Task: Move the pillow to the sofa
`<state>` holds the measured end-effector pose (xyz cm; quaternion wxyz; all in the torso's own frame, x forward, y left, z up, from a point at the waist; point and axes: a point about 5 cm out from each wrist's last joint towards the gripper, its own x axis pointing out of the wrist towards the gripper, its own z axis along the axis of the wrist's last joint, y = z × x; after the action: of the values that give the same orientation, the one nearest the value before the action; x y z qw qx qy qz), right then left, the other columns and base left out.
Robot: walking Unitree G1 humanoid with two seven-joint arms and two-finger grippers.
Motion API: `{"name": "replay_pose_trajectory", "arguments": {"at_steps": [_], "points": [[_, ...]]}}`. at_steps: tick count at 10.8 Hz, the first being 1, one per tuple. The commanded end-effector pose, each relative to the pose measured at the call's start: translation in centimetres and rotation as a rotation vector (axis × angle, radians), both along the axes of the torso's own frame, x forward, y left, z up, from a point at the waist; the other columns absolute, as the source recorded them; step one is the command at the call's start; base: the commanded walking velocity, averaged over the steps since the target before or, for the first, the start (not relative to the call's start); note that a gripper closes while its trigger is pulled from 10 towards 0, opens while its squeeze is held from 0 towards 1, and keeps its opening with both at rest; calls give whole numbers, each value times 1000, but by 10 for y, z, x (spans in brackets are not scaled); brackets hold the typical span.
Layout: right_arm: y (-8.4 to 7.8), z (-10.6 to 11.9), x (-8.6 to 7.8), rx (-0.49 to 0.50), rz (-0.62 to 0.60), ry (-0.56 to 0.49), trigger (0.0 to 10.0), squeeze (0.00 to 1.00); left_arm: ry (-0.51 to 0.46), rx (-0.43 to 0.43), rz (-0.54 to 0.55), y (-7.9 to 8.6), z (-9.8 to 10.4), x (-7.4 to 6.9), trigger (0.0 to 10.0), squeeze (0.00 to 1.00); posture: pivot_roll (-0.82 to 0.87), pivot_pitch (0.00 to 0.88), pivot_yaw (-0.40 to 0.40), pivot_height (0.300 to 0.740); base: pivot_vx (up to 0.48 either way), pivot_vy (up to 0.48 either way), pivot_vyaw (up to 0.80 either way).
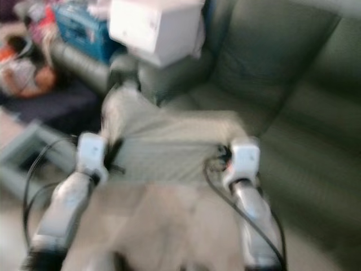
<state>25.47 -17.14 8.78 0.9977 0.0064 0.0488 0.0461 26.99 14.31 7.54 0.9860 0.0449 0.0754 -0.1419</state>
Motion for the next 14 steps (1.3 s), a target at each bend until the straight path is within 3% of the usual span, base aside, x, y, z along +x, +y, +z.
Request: {"name": "replay_pose_trajectory", "arguments": {"at_steps": [1,5,11,14], "points": [[-3,10,4,2,-17,-44,10000,0,-53,4,7,3,13,7,10000,0,-61,0,-40,740,0,0,-631],[-2,9,4,3,-16,-45,10000,0,-68,-39,-45,2,17,7,10000,0,-61,0,-36,740,0,0,-106],[-1,7,2,8,-30,-32,10000,0,-77,-76,-103,-4,20,6,10000,0,-67,0,-25,740,334,0,-757],[0,6,1,10,-31,-26,10000,0,-77,-82,-114,-6,20,6,10000,0,-69,0,-23,740,414,0,-169]]}}
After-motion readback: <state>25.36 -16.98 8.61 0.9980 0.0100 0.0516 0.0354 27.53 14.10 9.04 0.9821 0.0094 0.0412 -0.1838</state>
